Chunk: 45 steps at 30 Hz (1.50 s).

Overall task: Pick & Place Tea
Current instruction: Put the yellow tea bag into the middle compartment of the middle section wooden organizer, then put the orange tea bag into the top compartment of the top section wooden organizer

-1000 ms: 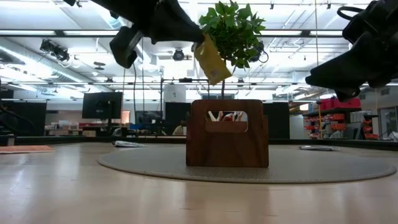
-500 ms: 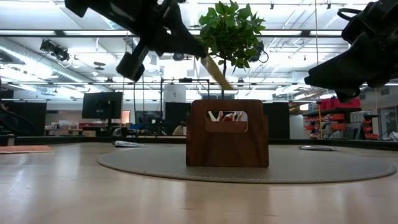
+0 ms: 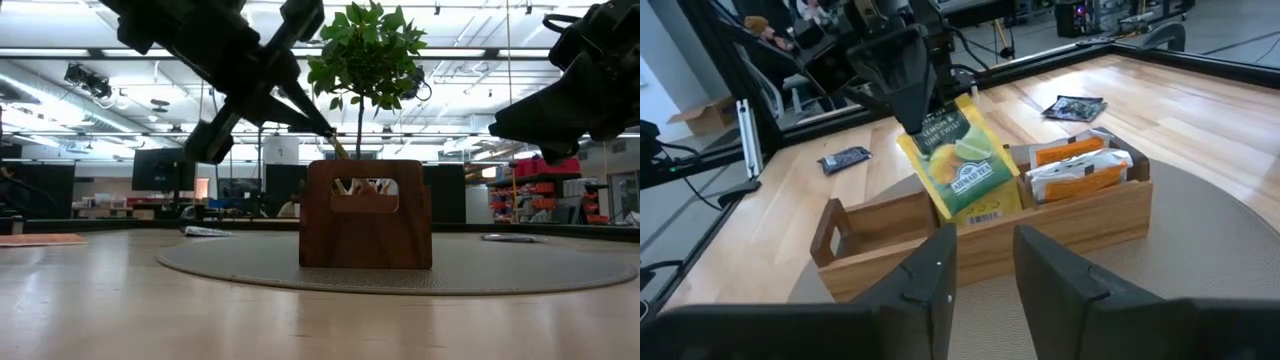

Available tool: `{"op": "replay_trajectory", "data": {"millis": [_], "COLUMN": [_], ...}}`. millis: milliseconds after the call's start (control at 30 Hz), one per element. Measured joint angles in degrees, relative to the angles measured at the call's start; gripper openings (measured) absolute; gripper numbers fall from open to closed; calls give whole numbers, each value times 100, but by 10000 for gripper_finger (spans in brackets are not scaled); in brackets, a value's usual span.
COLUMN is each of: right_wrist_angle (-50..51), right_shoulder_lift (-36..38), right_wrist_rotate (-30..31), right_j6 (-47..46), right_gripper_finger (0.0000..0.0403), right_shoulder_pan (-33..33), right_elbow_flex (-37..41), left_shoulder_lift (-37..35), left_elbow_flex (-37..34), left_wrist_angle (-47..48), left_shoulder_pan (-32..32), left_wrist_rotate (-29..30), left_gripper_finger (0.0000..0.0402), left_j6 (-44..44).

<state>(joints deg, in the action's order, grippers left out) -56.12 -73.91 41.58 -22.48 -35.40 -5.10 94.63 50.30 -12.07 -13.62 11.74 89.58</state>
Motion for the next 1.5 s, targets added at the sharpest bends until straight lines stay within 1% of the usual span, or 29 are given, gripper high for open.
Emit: {"op": "replay_trajectory", "data": {"millis": [200, 333, 533, 667, 800, 1167, 1300, 1500], "right_wrist_angle": [33, 57, 57, 57, 98, 136, 142, 146], "right_shoulder_lift": [0, 0, 0, 0, 0, 0, 0, 0], "right_wrist_rotate": [2, 2, 1, 2, 2, 2, 2, 1], "right_j6": [0, 2, 0, 1, -24, -87, -85, -85], "right_gripper_finger": [111, 111, 111, 111, 111, 111, 111, 111], "right_shoulder_pan": [27, 70, 72, 72, 70, 70, 70, 70], "right_elbow_flex": [0, 0, 0, 0, 0, 0, 0, 0], "left_shoulder_lift": [-2, -2, -2, 70, 70, 70, 70, 70], "left_elbow_flex": [0, 0, 2, 2, 2, 2, 2, 2], "left_wrist_angle": [-35, -130, -140, -14, 169, 126, 124, 52], "left_shoulder_pan": [91, 215, 429, 413, 336, 357, 311, 304], "left_wrist_rotate": [-499, -748, -745, -782, -783, -784, -779, -777], "left_gripper_finger": [1, 2, 2, 2, 2, 4, 24, 81], "left_j6": [-316, -344, -47, 22, 300, 238, -106, -195]}}
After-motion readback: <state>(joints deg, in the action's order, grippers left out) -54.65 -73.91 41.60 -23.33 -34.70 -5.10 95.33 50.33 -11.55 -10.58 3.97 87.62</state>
